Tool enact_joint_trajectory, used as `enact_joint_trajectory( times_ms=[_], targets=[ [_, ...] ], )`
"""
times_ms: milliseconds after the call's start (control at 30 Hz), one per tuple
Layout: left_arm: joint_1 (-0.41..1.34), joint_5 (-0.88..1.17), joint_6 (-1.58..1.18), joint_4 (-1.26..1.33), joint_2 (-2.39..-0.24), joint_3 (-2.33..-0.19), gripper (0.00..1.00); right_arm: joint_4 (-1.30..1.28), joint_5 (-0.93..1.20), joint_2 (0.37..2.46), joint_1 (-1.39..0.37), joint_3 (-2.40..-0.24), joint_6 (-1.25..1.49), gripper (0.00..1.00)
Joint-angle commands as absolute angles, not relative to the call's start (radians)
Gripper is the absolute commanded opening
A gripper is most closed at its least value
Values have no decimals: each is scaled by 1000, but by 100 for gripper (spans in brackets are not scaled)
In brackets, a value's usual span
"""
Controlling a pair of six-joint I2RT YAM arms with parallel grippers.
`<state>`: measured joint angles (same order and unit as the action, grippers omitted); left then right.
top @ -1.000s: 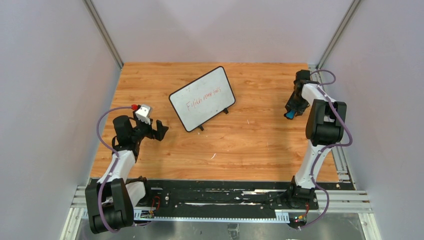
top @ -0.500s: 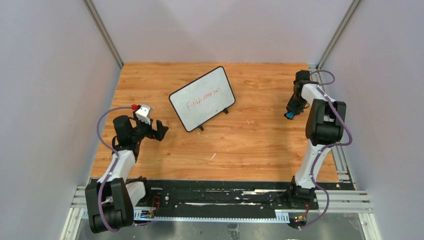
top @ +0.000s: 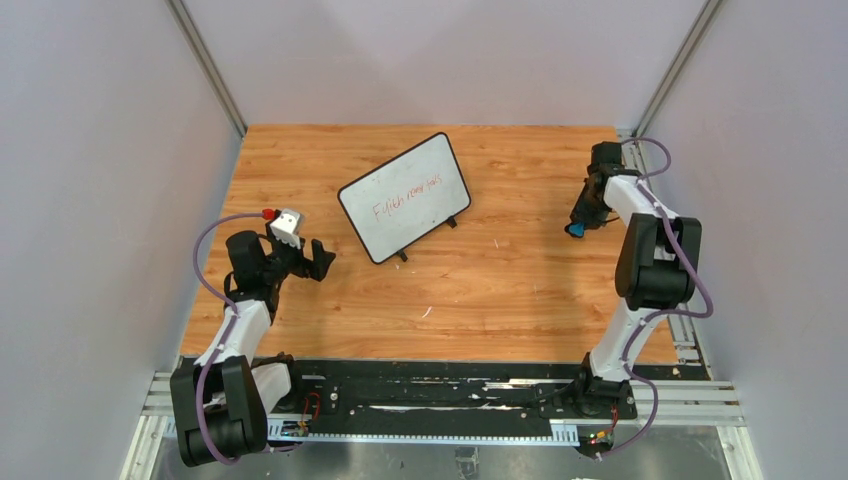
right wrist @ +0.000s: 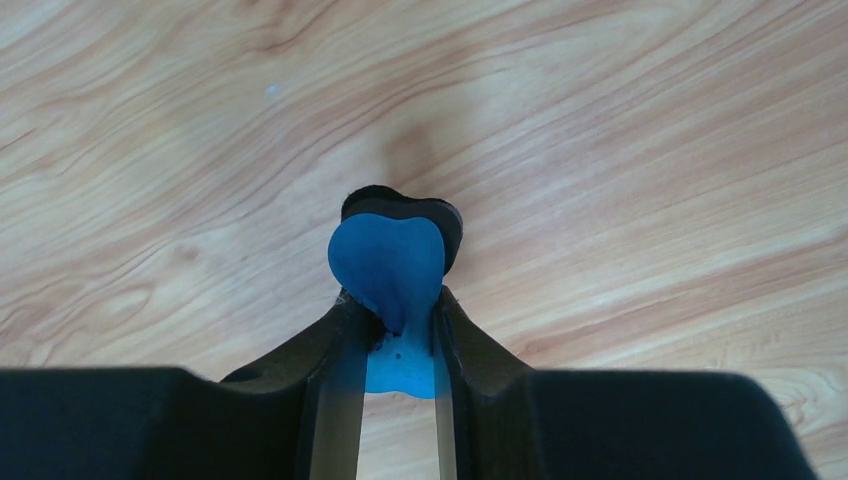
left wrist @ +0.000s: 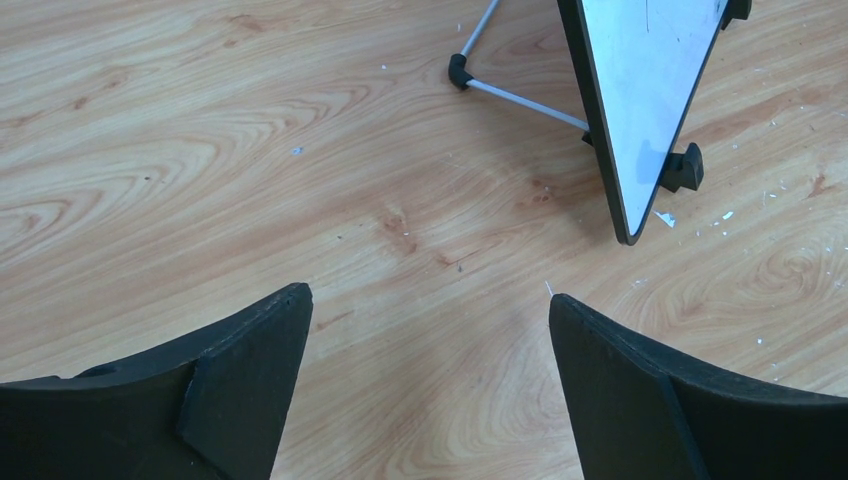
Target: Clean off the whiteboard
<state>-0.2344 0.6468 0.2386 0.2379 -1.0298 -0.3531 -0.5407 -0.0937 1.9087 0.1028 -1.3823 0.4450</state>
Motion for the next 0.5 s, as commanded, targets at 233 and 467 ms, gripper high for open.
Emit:
enact_joint_trajectory(
  times_ms=[233,467],
  targets=[
    [-238,666,237,249,-1037,-369,94,-401,19,1672,-4,-1203,310,1],
    [-238,672,231,248,-1058,-380,94,-204,160,1544,-68,-1026,230,1]
  ],
)
